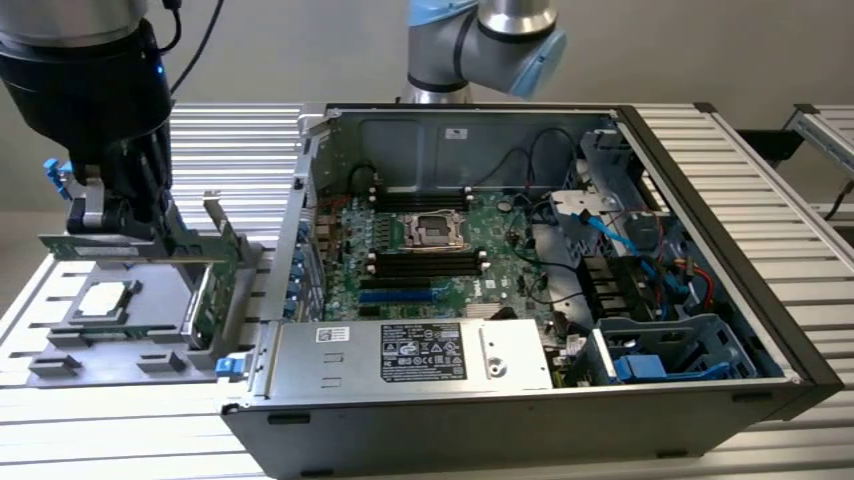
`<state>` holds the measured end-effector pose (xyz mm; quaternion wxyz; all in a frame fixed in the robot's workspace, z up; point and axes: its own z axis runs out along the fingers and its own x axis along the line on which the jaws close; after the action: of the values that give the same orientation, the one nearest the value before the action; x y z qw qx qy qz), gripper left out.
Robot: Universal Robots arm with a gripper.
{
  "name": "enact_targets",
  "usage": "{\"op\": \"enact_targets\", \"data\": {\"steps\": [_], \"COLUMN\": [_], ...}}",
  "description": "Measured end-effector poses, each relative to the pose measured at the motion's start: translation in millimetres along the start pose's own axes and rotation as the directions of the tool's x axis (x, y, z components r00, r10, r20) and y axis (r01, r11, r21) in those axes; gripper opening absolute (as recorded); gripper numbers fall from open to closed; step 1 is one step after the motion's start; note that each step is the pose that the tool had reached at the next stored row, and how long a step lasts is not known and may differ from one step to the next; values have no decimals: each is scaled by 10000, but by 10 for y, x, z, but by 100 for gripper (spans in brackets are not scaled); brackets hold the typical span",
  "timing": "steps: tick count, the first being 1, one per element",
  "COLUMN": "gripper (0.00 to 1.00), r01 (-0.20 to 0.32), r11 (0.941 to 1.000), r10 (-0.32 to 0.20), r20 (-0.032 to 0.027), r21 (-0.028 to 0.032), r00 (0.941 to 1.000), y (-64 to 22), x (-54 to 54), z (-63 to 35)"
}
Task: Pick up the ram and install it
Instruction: 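Pick up the ram and move it above insertion slot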
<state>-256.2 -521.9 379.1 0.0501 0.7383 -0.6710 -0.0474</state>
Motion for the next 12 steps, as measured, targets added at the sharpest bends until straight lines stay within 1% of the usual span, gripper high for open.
{"op": "enact_targets", "data": {"steps": [6,9,12], "gripper": [14,14,14], "r01": [2,2,4], "r11": [9999,9999,9998], "r10": [-2,-1,-3], "r20": [13,18,21], "r21": [-121,-173,-213], "r00": [10000,10000,10000], "y": [-244,-367,-489], "x": [25,37,48], "z": [-228,-340,-439]}}
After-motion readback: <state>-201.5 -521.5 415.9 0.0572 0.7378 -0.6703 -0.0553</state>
